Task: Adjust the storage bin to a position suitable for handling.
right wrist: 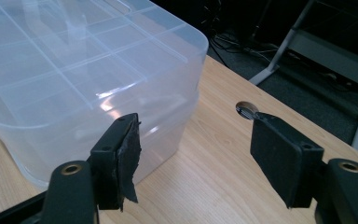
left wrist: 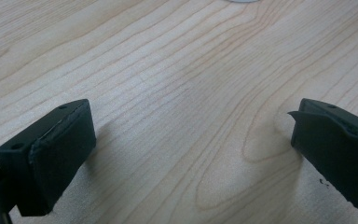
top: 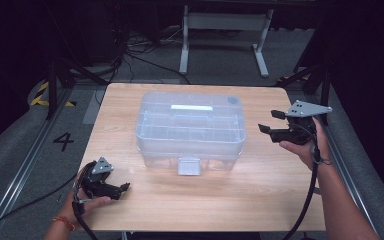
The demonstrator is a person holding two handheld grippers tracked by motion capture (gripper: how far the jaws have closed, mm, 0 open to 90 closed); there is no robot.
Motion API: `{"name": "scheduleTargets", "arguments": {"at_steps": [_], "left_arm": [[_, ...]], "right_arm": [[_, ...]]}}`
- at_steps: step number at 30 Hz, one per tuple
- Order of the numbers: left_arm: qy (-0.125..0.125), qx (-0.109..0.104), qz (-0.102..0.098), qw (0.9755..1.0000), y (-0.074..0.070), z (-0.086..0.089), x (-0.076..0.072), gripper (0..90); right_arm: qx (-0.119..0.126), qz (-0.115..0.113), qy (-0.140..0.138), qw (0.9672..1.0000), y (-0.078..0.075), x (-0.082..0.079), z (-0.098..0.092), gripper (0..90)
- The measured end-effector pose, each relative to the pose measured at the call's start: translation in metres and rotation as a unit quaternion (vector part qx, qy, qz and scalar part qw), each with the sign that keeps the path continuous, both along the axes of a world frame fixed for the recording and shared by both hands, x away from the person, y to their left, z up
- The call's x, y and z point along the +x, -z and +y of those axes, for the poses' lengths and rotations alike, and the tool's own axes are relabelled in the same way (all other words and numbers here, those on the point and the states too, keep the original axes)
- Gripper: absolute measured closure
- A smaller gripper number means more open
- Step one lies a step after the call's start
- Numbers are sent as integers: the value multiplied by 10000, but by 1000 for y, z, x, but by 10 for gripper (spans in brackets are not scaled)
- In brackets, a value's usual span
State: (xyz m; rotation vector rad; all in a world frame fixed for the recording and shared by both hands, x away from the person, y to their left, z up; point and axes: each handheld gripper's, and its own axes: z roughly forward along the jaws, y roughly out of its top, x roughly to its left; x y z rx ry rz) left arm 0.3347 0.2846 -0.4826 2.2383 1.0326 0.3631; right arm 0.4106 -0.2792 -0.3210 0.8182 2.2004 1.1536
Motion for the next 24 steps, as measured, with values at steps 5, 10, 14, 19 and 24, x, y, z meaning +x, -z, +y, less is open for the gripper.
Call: {"name": "scheduleTargets", "arguments": {"at_steps": [5,10,14,19,24], "left_arm": [[1,0,-1,10000,0,0,0,2],[0,-2,1,10000,0,0,0,2],[1,-2,1,10000,0,0,0,3],[-2,8,-13,10000,0,0,0,2],[3,18,-31,10000,0,0,0,2]], "right_arm": [[17,0,-77,10000,-3,4,10,337],[20,-2,-197,9998,-9,11,25,341],[17,41,-275,9996,-11,15,33,340],[-28,36,-319,9995,-12,20,43,341],[-85,71,-403,9991,-14,25,56,341]]}}
